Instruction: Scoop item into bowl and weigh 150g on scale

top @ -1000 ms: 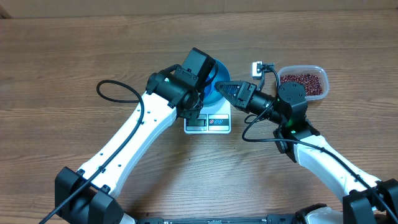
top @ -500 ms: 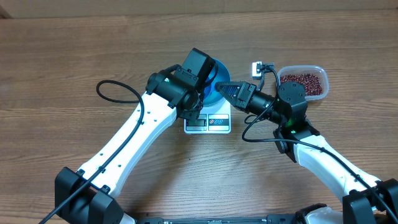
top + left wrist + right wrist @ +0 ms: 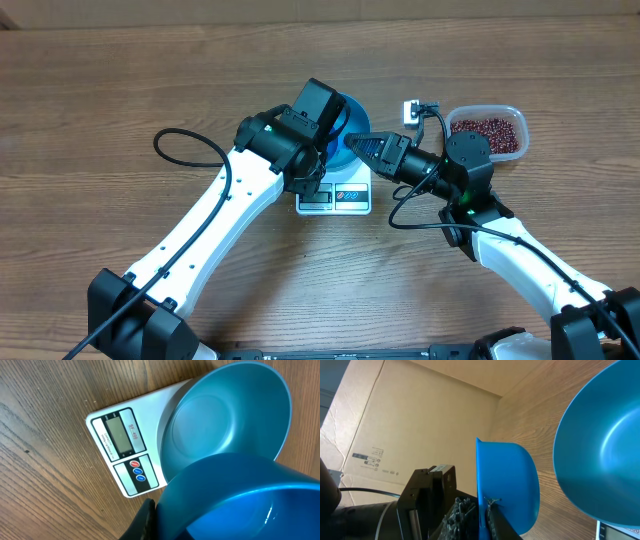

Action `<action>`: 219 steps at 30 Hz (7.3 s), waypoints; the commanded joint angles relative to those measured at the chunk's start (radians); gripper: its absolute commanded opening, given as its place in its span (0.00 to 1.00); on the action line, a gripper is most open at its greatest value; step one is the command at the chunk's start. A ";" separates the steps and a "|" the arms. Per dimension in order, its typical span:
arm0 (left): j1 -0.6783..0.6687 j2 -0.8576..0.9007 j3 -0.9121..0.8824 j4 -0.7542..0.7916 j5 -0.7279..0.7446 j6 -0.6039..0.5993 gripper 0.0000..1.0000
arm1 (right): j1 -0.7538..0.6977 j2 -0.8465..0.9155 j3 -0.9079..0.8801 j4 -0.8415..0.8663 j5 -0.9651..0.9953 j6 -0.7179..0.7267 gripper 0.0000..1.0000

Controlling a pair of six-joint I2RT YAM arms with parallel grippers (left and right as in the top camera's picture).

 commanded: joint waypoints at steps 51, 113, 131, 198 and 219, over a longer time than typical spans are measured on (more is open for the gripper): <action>0.022 0.007 0.011 0.018 -0.021 0.121 0.04 | 0.003 -0.003 0.018 0.014 0.002 -0.015 0.16; 0.120 -0.357 0.042 -0.039 -0.032 0.436 1.00 | -0.122 -0.021 0.021 -0.058 -0.177 -0.166 0.04; 0.120 -0.354 0.042 -0.072 -0.146 0.483 0.99 | -0.212 -0.206 0.180 -0.714 0.008 -0.398 0.04; -0.168 -0.431 -0.379 0.347 0.111 1.886 0.04 | -0.205 -0.381 0.353 -1.321 0.988 -0.305 0.04; -0.168 -0.219 -0.791 0.966 0.006 2.010 0.04 | -0.205 -0.381 0.353 -1.307 0.973 -0.306 0.04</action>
